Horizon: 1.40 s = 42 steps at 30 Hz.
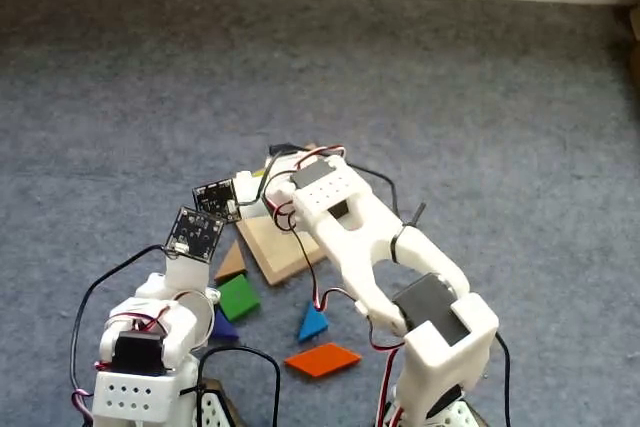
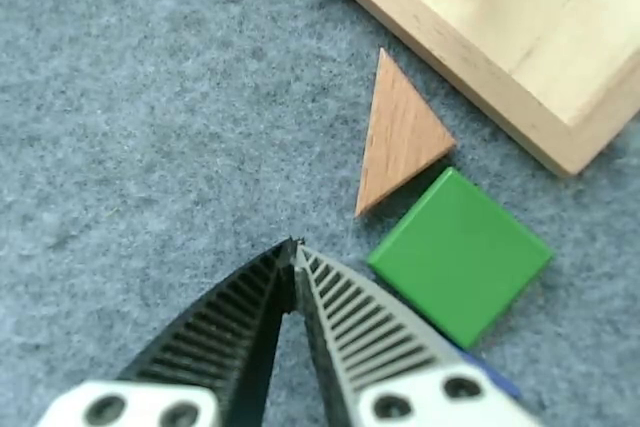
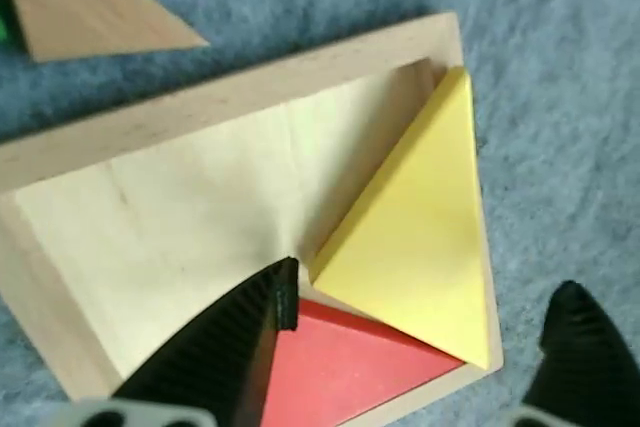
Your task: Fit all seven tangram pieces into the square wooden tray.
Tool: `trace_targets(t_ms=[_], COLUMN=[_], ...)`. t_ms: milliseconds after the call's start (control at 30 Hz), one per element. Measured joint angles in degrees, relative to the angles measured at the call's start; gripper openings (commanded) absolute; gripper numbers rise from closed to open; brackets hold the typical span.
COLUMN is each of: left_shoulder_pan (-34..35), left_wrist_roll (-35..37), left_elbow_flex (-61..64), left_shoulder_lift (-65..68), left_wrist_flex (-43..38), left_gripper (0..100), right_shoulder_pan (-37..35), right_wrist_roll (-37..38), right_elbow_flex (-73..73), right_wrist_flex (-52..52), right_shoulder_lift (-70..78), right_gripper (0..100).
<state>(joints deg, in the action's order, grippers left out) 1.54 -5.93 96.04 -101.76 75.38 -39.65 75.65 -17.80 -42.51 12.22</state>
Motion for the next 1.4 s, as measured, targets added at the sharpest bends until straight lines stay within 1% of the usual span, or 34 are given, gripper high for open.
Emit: trace_targets(t_ms=[100, 167, 233, 333, 400, 500, 633, 700, 833, 933, 1067, 1300, 1333, 1400], left_shoulder_pan=[0.0, 0.0, 0.0, 0.0, 0.0, 0.0, 0.0, 0.0, 0.0, 0.0, 0.0, 0.0, 0.0, 0.0], left_wrist_roll=[0.0, 0.0, 0.0, 0.0, 0.0, 0.0, 0.0, 0.0, 0.0, 0.0, 0.0, 0.0, 0.0, 0.0], left_elbow_flex=[0.0, 0.0, 0.0, 0.0, 0.0, 0.0, 0.0, 0.0, 0.0, 0.0, 0.0, 0.0, 0.0, 0.0], left_shoulder_lift=[0.0, 0.0, 0.0, 0.0, 0.0, 0.0, 0.0, 0.0, 0.0, 0.0, 0.0, 0.0, 0.0, 0.0], left_wrist_flex=[0.0, 0.0, 0.0, 0.0, 0.0, 0.0, 0.0, 0.0, 0.0, 0.0, 0.0, 0.0, 0.0, 0.0], left_gripper=[0, 0, 0, 0, 0, 0, 0, 0, 0, 0, 0, 0, 0, 0], right_shoulder_pan=[0.0, 0.0, 0.0, 1.4, 2.8, 4.4, 5.6, 5.8, 5.8, 5.9, 5.9, 5.8, 5.8, 5.8], right_wrist_roll=[-0.8, -1.0, -1.0, -1.1, -1.1, -5.0, -15.8, -22.5, -37.4, -44.3, -47.6, -47.8, -47.5, -44.1], right_elbow_flex=[0.0, 0.0, 0.0, 0.0, 0.0, 0.0, 0.0, 0.0, -0.4, -1.3, -1.4, -2.9, -3.7, -4.7], right_wrist_flex=[0.0, 0.0, -1.7, -6.3, -8.7, -9.6, -8.8, -4.6, 8.1, 14.9, 18.6, 19.2, 18.7, 17.6], right_shoulder_lift=[0.0, -0.1, -1.3, -4.8, -7.7, -11.4, -12.6, -12.6, -10.4, -5.5, -0.8, 1.0, 1.0, 1.0], right_gripper=[39.6, 36.6, 27.7, 10.0, 0.6, 1.4, 1.1, 1.1, 1.1, 1.1, 1.1, 1.2, 1.2, 1.2])
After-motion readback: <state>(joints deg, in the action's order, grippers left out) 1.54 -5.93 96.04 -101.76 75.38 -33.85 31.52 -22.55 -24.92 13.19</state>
